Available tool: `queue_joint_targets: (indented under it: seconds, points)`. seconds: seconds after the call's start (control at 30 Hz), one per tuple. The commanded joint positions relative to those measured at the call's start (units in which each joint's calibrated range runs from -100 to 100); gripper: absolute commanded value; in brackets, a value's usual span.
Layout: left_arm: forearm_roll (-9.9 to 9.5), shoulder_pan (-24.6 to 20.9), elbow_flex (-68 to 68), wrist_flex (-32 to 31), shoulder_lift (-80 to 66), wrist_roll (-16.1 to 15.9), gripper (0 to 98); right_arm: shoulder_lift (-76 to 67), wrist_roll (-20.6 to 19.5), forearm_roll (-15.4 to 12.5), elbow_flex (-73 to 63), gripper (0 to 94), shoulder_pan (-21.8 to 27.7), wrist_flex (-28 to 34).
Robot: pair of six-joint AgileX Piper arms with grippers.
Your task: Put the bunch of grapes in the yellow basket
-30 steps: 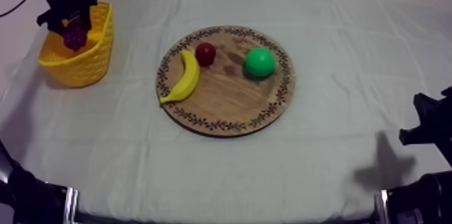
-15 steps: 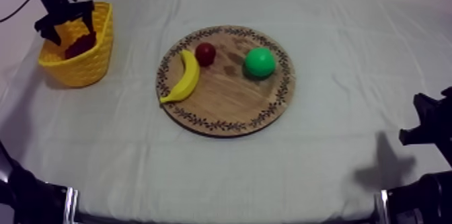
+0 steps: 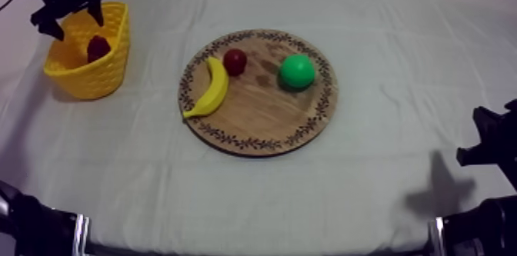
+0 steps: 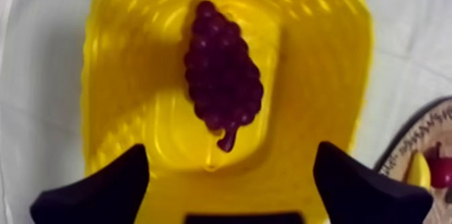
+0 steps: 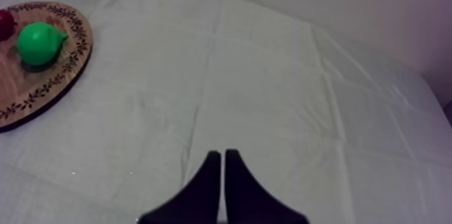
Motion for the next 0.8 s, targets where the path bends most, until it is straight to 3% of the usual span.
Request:
queue_joint_targets:
  seconds: [0.0,0.37,0.77]
  points:
    - [0.23,0.15,1.83,-0.4,-3.74,-0.14,84.1,0.0,-0.01,-0.02,-0.04,0.3,-0.02,0.02]
    - [0.57,0.88,14.75,-4.29,-20.6,-0.56,55.5,0.0,-0.01,-0.02,-0.04,0.3,-0.02,0.02]
    - [0.36,2.38,31.95,-13.51,-40.26,-2.65,14.9,0.0,-0.01,-0.02,-0.04,0.3,-0.02,0.02]
